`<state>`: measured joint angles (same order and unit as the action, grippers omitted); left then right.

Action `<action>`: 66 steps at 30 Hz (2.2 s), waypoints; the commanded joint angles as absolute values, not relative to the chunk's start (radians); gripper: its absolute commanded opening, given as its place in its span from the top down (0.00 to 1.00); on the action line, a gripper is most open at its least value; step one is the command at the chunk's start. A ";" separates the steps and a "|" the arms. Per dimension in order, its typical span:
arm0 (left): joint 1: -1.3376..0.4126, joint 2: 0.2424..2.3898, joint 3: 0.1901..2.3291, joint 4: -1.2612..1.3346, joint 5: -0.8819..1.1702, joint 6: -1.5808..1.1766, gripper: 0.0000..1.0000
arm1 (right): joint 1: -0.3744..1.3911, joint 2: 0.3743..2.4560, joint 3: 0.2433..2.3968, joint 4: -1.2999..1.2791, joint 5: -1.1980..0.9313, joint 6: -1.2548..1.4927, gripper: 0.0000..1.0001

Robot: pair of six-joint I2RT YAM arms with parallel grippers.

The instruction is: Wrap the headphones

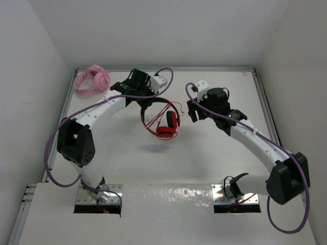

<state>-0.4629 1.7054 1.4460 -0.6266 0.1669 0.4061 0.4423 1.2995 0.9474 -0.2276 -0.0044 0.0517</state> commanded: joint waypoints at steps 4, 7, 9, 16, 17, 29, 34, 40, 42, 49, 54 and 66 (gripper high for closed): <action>-0.457 1.655 1.731 -0.758 0.405 0.457 1.00 | 0.383 1.143 0.856 -0.055 -0.126 -0.161 0.23; -0.457 1.686 1.839 -0.843 0.437 0.440 1.00 | 0.383 1.106 0.836 -0.120 -0.254 -0.210 0.21; -0.459 1.707 1.897 -0.876 0.454 0.433 1.00 | 0.383 1.082 0.809 -0.086 -0.325 -0.196 0.22; -0.459 1.741 2.085 -0.956 0.466 0.417 1.00 | 0.383 1.020 0.664 0.191 -0.351 -0.092 0.26; -0.459 1.740 2.091 -0.960 0.463 0.417 1.00 | 0.383 1.023 0.657 0.211 -0.333 -0.092 0.27; -0.460 1.747 2.163 -0.971 0.436 0.417 1.00 | 0.383 1.015 0.727 0.038 -0.259 -0.296 0.21; -0.462 1.738 2.155 -0.979 0.446 0.419 1.00 | 0.383 1.067 0.781 0.038 -0.264 -0.296 0.39; -0.465 1.730 2.161 -0.977 0.454 0.408 1.00 | 0.374 1.126 0.834 0.060 -0.157 -0.272 0.46; -0.463 1.727 2.166 -0.974 0.453 0.408 1.00 | 0.357 1.146 0.859 0.058 -0.150 -0.244 0.39; -0.466 1.729 2.172 -0.971 0.454 0.391 1.00 | 0.304 1.170 0.876 0.120 -0.176 -0.124 0.07; -0.466 1.730 2.180 -0.968 0.456 0.390 1.00 | 0.272 1.227 0.911 0.097 -0.296 -0.169 0.25; -0.466 1.732 2.197 -0.973 0.462 0.382 1.00 | 0.268 1.287 0.920 0.167 -0.313 -0.195 0.32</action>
